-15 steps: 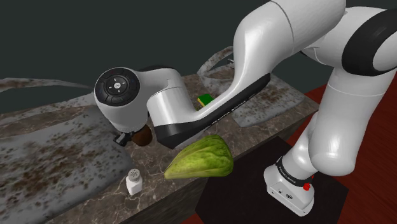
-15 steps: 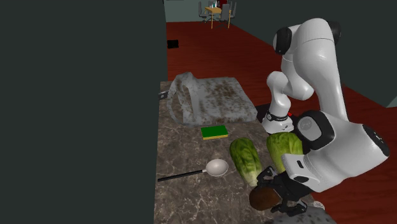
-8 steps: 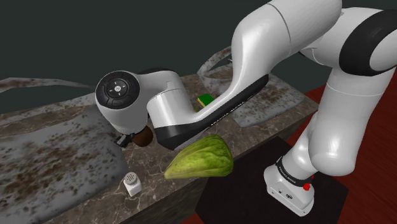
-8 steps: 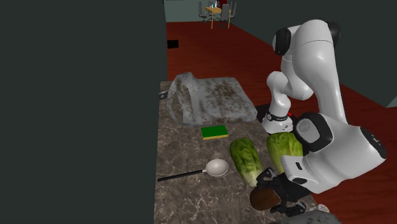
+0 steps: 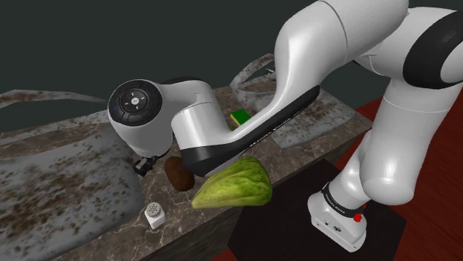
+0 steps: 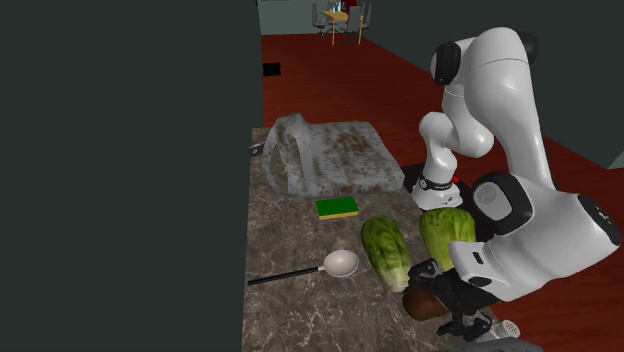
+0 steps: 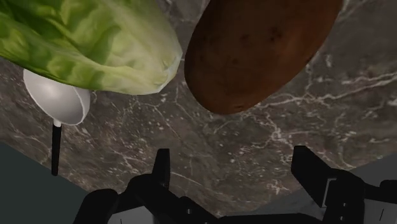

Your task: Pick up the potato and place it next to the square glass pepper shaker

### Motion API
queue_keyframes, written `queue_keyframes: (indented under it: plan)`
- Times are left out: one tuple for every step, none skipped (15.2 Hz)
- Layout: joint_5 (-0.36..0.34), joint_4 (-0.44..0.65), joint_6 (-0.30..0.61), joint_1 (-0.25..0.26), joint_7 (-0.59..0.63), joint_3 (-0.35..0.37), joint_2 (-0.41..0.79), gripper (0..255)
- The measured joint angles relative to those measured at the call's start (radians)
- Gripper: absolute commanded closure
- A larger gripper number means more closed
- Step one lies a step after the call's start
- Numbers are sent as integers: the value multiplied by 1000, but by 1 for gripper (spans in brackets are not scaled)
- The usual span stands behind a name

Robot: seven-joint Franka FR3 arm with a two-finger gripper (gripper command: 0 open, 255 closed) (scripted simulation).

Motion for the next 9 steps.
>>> queue_keyframes:
  plan:
    - [15,6,-15,1,-9,8,-13,0]
    - [36,5,-29,-3,-22,17,-36,0]
    - [44,3,-34,-3,-24,21,-45,0]
    - [48,6,-40,-1,-25,23,-49,0]
    - [50,8,-43,0,-26,25,-49,0]
    - [51,8,-44,0,-26,25,-50,0]
    - [52,8,-45,0,-26,25,-51,0]
    - [52,8,-45,0,-27,26,-51,0]
    - [52,8,-46,0,-27,26,-51,0]
